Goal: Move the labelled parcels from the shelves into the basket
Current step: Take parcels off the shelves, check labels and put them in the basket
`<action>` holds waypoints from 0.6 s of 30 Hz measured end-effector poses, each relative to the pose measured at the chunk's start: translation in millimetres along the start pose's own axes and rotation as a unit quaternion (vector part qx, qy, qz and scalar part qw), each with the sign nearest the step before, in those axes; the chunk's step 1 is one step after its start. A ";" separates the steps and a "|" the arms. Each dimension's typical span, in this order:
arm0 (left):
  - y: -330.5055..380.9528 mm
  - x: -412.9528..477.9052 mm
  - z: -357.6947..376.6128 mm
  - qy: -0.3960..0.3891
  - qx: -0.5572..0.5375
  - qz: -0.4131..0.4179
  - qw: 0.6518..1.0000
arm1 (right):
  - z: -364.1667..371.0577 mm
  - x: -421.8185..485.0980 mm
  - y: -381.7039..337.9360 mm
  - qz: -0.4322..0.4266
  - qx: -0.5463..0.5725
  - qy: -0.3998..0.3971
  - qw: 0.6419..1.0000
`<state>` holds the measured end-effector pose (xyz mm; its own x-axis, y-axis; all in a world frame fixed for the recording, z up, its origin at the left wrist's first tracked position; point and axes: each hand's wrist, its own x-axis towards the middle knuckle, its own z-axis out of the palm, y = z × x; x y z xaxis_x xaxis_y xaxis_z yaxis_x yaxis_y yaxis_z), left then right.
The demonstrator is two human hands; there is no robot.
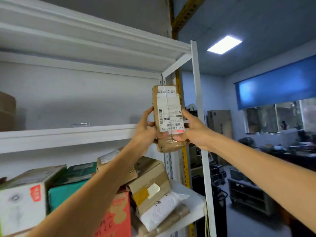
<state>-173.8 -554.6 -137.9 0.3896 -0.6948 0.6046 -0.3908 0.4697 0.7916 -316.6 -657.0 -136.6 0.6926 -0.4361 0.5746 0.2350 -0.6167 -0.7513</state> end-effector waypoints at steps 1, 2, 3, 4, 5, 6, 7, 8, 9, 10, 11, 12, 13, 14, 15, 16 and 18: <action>-8.3 -7.8 3.4 -0.014 -0.017 0.001 1.000 | 2.2 -11.9 0.9 0.004 -0.030 0.013 0.999; -16.0 -15.0 7.7 -0.025 -0.039 0.000 0.999 | 4.0 -23.8 0.7 0.009 -0.059 0.028 0.998; -23.5 -20.8 13.0 -0.035 -0.062 -0.005 0.997 | 5.7 -36.5 0.3 0.019 -0.085 0.045 0.995; -29.9 -25.5 19.8 -0.051 -0.084 -0.011 0.995 | 7.3 -49.9 -0.4 0.029 -0.103 0.062 0.992; -34.7 -29.3 28.4 -0.075 -0.103 -0.017 0.992 | 7.7 -64.5 -1.3 0.043 -0.112 0.083 0.989; -38.1 -33.5 38.3 -0.107 -0.121 -0.022 0.987 | 7.2 -79.9 -2.7 0.059 -0.115 0.107 0.986; -40.5 -39.5 49.3 -0.140 -0.138 -0.025 0.980 | 6.7 -97.2 -6.1 0.077 -0.117 0.129 0.982; -42.1 -46.8 61.4 -0.169 -0.153 -0.030 0.973 | 4.7 -115.9 -10.2 0.096 -0.124 0.145 0.977; -41.7 -57.0 74.1 -0.196 -0.168 -0.036 0.965 | 2.1 -135.6 -14.5 0.114 -0.134 0.157 0.972; -41.3 -68.7 87.4 -0.221 -0.183 -0.045 0.957 | -0.9 -156.4 -19.3 0.131 -0.150 0.168 0.965; -41.2 -81.7 100.9 -0.245 -0.196 -0.055 0.948 | -2.9 -177.7 -24.6 0.147 -0.165 0.181 0.958; -40.1 -95.5 114.3 -0.270 -0.208 -0.063 0.938 | -3.9 -199.4 -30.5 0.163 -0.177 0.199 0.950; -39.6 -109.0 128.0 -0.293 -0.217 -0.069 0.929 | -4.1 -221.3 -37.2 0.179 -0.190 0.221 0.940; -36.4 -123.6 141.9 -0.318 -0.226 -0.071 0.918 | -3.3 -242.8 -45.5 0.194 -0.204 0.245 0.928; -31.8 -138.8 155.9 -0.344 -0.232 -0.072 0.907 | -2.8 -265.5 -53.8 0.205 -0.223 0.268 0.915; -25.6 -154.5 170.1 -0.371 -0.235 -0.073 0.896 | -2.7 -288.5 -62.3 0.207 -0.241 0.287 0.904; -6.8 -190.4 196.6 -0.417 -0.238 -0.077 0.874 | 0.1 -335.6 -82.9 0.225 -0.266 0.323 0.880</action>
<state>-409.3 -532.6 -275.8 -0.4145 -0.8318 0.3691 0.0808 0.3703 0.9254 -568.5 -459.4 -267.1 0.0614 -0.8898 0.4521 -0.4345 -0.4316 -0.7905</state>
